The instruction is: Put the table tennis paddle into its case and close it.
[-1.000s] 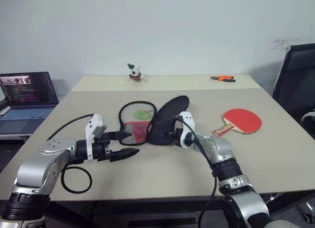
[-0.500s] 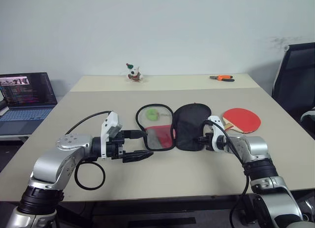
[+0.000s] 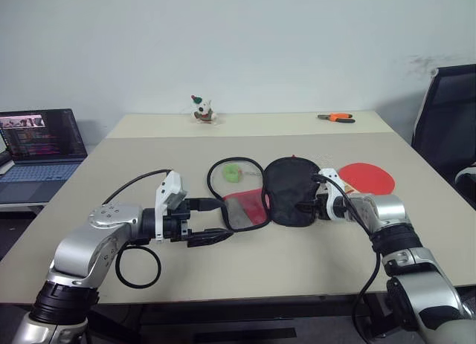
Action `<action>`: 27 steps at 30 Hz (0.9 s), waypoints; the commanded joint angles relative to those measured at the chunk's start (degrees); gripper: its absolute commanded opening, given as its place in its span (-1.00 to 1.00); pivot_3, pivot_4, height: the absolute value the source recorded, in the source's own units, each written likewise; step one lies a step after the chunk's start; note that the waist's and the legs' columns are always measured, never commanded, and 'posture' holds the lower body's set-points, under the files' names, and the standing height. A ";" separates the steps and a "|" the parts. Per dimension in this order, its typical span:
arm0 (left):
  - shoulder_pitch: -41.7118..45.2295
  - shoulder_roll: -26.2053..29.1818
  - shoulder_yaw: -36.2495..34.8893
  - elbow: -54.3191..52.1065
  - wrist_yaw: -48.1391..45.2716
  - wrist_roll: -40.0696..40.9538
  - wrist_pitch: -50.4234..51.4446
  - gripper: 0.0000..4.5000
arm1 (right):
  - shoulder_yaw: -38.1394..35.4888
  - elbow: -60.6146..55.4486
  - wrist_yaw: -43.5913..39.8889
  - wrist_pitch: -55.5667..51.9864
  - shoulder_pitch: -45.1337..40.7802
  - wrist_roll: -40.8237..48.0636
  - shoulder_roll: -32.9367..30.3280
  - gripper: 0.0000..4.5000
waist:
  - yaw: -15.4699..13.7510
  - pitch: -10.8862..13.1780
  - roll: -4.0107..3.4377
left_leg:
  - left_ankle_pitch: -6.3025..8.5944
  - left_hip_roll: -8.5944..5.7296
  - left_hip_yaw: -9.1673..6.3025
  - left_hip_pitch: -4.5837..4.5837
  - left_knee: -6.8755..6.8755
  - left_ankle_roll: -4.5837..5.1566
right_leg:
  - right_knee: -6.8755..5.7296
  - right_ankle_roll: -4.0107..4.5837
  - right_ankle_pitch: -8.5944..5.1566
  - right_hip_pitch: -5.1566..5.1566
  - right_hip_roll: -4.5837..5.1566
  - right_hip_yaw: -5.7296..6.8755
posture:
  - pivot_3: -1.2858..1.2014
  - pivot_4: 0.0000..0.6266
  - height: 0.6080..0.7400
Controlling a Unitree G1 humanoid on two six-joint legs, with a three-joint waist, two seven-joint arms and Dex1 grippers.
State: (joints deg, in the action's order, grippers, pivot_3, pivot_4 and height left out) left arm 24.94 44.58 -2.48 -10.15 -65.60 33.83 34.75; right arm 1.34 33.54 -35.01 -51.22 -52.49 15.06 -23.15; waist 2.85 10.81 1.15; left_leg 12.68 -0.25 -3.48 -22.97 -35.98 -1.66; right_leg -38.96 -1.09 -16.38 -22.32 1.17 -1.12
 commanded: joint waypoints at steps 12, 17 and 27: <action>-0.06 -0.24 -0.21 -0.62 -0.02 -0.25 -1.58 1.00 | -17.81 -15.04 24.04 -3.50 1.70 -1.43 0.78 0.98 | -0.09 0.02 0.00 | 0.00 0.04 0.00 0.00 0.00 0.00 | -0.01 0.00 0.00 0.00 0.02 -0.03 | 0.03 -0.52 1.00; 2.40 -0.75 1.00 1.90 -1.11 -1.48 -2.84 1.00 | -23.86 -19.98 40.72 -4.89 3.35 -2.33 12.17 0.98 | 0.02 0.02 -0.01 | 0.00 0.09 0.06 0.01 0.01 0.00 | -0.05 0.01 0.01 -0.03 0.01 -0.07 | 0.03 -0.52 1.00; 4.27 -1.45 1.74 4.46 -1.79 -2.84 -4.46 1.00 | -23.49 -13.35 53.69 6.33 2.72 -6.19 20.14 0.98 | 0.07 0.03 -0.02 | 0.00 -0.02 0.10 -0.02 0.02 0.00 | -0.04 0.00 0.00 -0.07 0.02 -0.08 | 0.03 -0.52 1.00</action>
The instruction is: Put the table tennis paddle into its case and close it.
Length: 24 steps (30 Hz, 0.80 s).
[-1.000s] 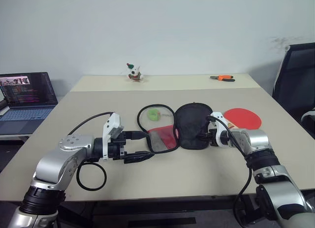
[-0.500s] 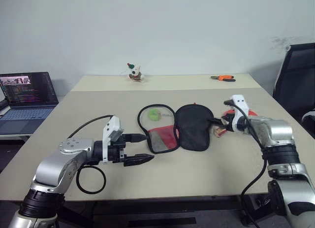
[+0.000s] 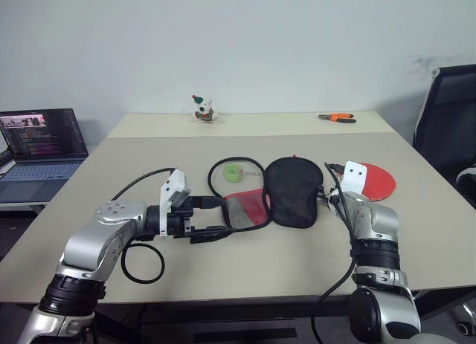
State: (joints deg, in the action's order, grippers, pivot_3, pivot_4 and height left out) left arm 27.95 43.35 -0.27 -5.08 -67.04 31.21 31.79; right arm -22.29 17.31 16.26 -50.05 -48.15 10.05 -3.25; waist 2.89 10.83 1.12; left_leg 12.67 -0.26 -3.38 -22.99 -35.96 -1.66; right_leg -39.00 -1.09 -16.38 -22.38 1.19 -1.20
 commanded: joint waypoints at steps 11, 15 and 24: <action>0.81 -0.58 -1.15 -0.68 0.49 -0.70 -2.03 1.00 | 3.44 18.86 1.56 16.31 -5.62 -3.29 -2.91 0.82 | 0.33 0.00 0.00 | 0.00 0.02 0.13 0.02 0.00 0.00 | 0.00 0.00 0.00 0.01 -0.02 -0.04 | 0.03 -0.52 1.00; 0.62 -0.64 -1.29 -1.16 0.64 -0.57 -1.95 1.00 | 4.58 20.48 -1.64 16.18 -5.68 -3.69 -7.14 0.34 | 0.32 0.00 0.00 | 0.00 0.01 0.13 0.02 -0.01 0.00 | 0.00 0.00 0.00 0.02 -0.02 -0.04 | 0.03 -0.52 1.00; 1.32 -1.09 -1.08 -1.85 0.11 0.33 -1.29 1.00 | 9.98 15.48 -16.62 6.11 -2.94 -4.26 -20.77 -0.35 | -0.05 0.04 -0.06 | 0.01 0.03 0.12 -0.01 0.06 0.02 | 0.06 0.02 -0.02 0.01 -0.03 -0.02 | 0.03 -0.52 1.00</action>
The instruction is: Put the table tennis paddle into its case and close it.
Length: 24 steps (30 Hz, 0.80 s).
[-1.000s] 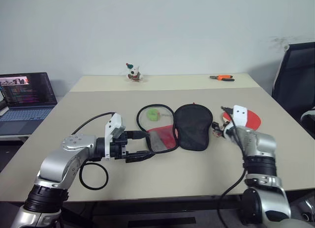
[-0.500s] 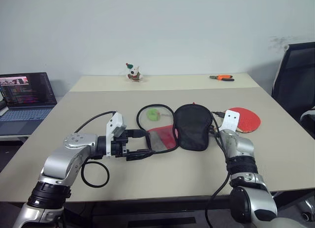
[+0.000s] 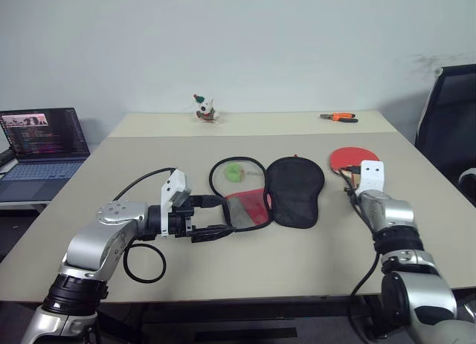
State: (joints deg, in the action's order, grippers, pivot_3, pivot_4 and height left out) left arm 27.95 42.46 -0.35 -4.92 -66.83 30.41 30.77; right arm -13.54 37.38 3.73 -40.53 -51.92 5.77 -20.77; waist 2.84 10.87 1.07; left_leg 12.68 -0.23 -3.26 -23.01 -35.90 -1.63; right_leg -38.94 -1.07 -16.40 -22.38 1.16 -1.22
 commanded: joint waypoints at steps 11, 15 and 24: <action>2.43 -1.07 0.04 -1.61 -1.21 1.14 0.01 1.00 | 1.17 -39.98 -16.26 -32.37 22.99 7.08 -11.83 -0.35 | -1.02 0.01 -0.02 | 0.01 -0.01 -0.10 -0.05 0.02 0.01 | 0.02 0.01 -0.13 0.01 0.01 0.07 | 0.03 -0.52 1.00; 2.69 -1.20 0.40 -1.36 -1.81 1.08 0.04 1.00 | 0.71 -45.63 -18.18 -35.10 27.75 8.31 -13.64 -0.35 | -1.00 0.00 -0.01 | 0.01 -0.01 -0.10 0.02 -0.01 0.01 | -0.01 -0.06 -0.17 0.07 0.00 0.09 | 0.03 -0.52 1.00; 4.00 -1.88 1.22 -0.66 -2.32 0.88 -0.05 1.00 | -0.48 -43.00 -18.55 -33.10 27.09 7.94 -12.85 -0.02 | -0.99 -0.01 0.02 | 0.01 -0.02 -0.09 0.03 -0.03 0.01 | 0.00 -0.11 -0.20 0.09 0.00 0.10 | 0.03 -0.52 1.00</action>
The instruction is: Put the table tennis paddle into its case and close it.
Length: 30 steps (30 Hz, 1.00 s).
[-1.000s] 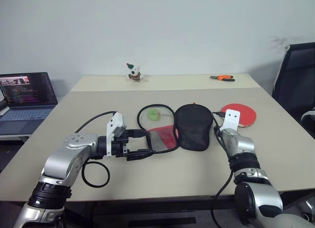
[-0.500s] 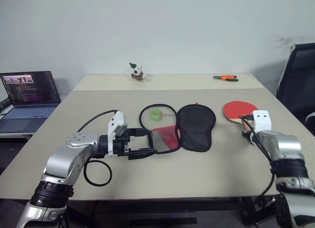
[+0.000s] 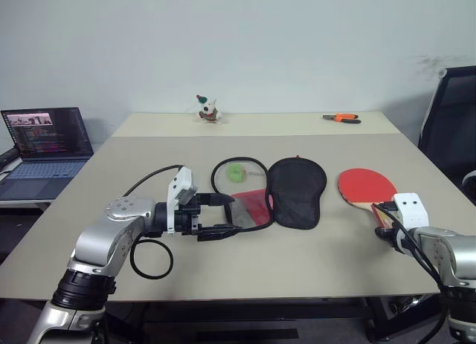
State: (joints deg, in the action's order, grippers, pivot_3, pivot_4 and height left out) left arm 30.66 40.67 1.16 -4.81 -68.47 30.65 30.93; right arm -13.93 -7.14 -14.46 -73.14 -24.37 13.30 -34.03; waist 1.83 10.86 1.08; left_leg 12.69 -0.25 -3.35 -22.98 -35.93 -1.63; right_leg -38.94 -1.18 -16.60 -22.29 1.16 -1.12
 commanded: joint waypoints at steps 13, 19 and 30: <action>0.82 -0.15 -0.51 -1.05 -0.21 0.74 -0.19 1.00 | 0.79 16.75 -0.91 10.90 -10.68 -1.51 1.19 0.66 | 1.13 -0.01 0.05 | -0.01 0.05 0.17 0.07 -0.06 0.00 | -0.04 -0.01 0.01 0.00 -0.07 -0.17 | 0.03 -0.52 1.00; 0.71 -0.16 -0.54 -1.14 -0.04 0.81 -0.12 1.00 | 2.82 25.26 -0.72 16.96 -14.46 -2.85 1.56 0.66 | 1.01 -0.01 0.05 | -0.01 0.02 0.17 0.04 -0.03 0.00 | -0.02 0.09 0.08 -0.02 -0.03 -0.15 | 0.03 -0.52 1.00; -0.60 0.66 -1.88 -1.81 0.97 1.11 0.37 1.00 | 0.50 28.06 3.77 18.83 -15.53 -3.59 3.40 -0.18 | 0.90 -0.02 0.07 | -0.01 0.01 0.17 0.08 -0.13 0.00 | -0.04 0.02 0.12 0.05 -0.02 -0.18 | 0.03 -0.52 1.00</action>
State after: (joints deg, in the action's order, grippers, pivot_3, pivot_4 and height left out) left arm 30.04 40.55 1.58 -4.84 -67.99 30.67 31.14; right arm -11.56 20.73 -12.82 -55.30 -39.49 10.38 -30.34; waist 2.73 10.84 1.15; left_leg 12.68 -0.25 -3.18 -22.91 -36.07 -1.63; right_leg -38.98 -1.17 -16.48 -22.23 1.15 -1.30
